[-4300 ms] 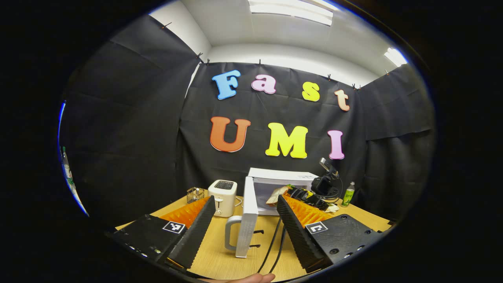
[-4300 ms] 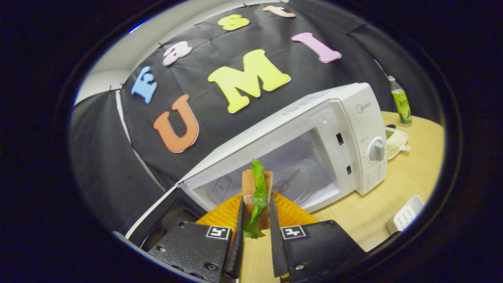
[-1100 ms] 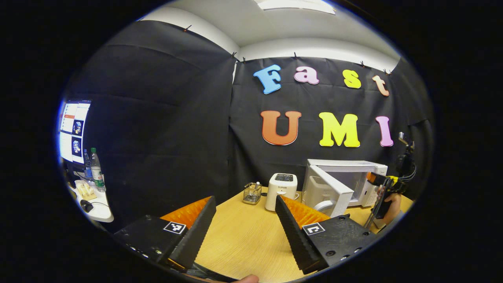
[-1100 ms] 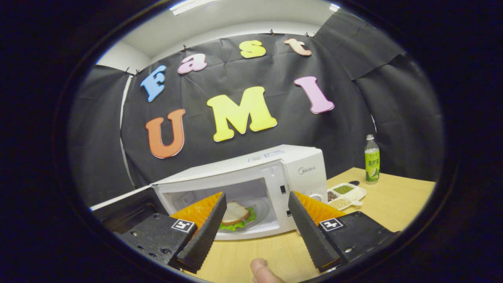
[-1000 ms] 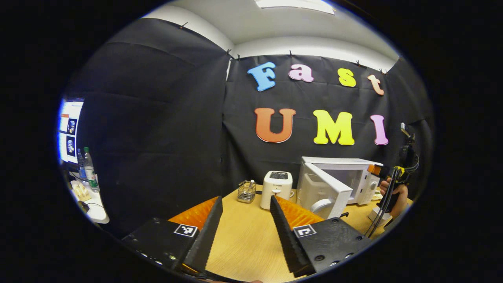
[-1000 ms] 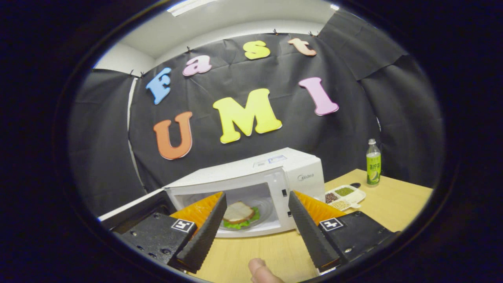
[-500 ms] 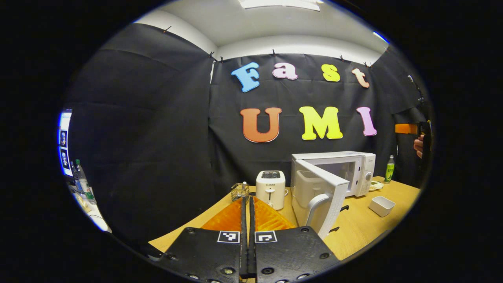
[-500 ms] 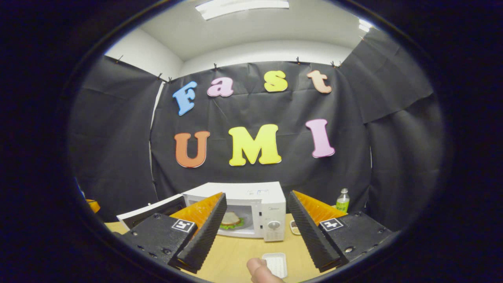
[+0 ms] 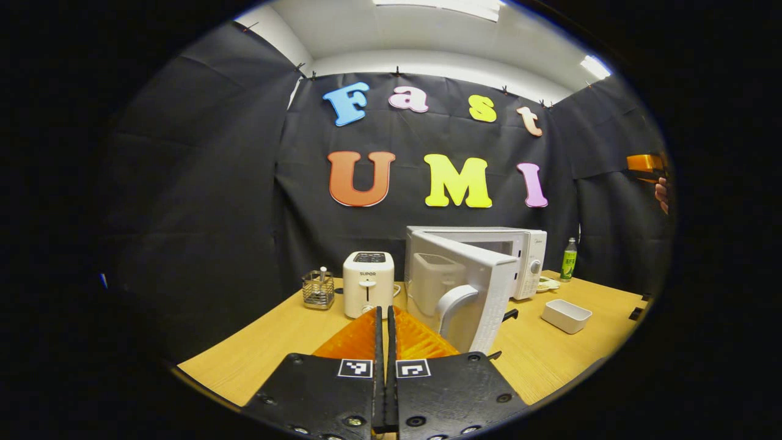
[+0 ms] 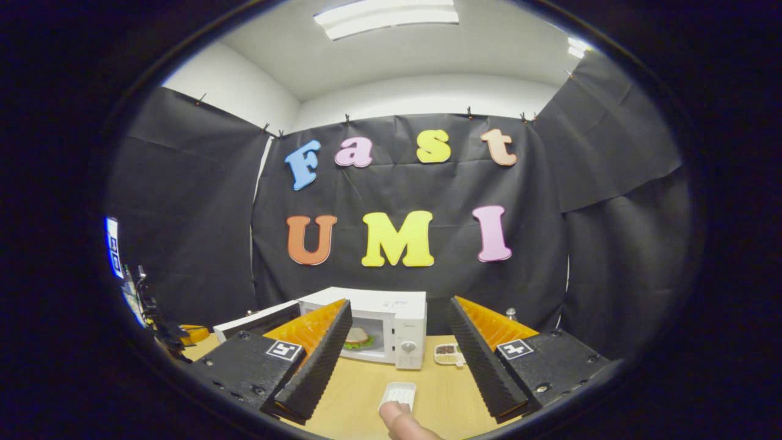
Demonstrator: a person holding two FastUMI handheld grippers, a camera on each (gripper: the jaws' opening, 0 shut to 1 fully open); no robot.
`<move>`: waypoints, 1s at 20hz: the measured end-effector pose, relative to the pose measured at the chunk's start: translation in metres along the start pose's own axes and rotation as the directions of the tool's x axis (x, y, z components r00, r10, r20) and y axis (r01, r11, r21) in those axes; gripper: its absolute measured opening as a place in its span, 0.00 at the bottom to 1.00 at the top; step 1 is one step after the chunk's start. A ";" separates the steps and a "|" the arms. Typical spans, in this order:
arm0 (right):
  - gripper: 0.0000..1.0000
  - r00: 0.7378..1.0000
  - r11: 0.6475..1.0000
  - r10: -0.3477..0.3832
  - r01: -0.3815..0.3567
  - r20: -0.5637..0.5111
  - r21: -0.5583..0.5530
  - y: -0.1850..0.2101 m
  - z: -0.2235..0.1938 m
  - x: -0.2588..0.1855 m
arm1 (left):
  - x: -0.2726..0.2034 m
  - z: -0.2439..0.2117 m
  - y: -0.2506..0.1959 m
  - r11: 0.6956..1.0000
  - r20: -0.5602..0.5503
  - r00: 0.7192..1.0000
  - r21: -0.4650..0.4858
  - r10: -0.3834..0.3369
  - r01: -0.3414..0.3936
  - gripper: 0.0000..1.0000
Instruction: Open the microwave oven with the left hand, put the food in, and close the microwave oven.
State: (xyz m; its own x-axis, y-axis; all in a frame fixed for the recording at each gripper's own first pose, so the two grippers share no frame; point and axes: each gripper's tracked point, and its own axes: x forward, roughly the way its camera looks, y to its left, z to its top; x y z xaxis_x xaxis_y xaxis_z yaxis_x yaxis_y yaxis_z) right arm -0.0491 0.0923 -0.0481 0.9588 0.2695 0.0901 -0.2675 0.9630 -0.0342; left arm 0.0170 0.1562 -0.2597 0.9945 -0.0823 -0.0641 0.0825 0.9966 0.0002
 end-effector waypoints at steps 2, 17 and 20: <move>1.00 0.999 1.000 0.002 -0.001 0.036 -0.013 -0.004 0.009 -0.009 | 0.017 -0.018 -0.010 1.000 -0.042 0.999 -0.001 -0.026 0.026 0.00; 1.00 0.997 0.997 0.071 -0.072 0.021 0.022 -0.011 -0.010 -0.012 | 0.076 -0.021 -0.131 0.967 -0.055 0.967 -0.069 -0.249 0.245 0.00; 1.00 0.999 0.999 0.034 -0.034 0.008 0.040 -0.026 -0.019 -0.009 | 0.094 -0.022 -0.162 0.952 -0.059 0.952 -0.083 -0.300 0.294 0.00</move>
State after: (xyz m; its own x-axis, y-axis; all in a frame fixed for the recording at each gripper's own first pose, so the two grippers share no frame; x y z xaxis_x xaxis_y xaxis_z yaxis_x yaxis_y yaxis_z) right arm -0.0489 0.0646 -0.0664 0.9484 0.3020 0.0968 -0.3037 0.9528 0.0027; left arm 0.0960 -0.0126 -0.2879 0.9185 -0.3766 -0.1201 0.3659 0.9250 -0.1019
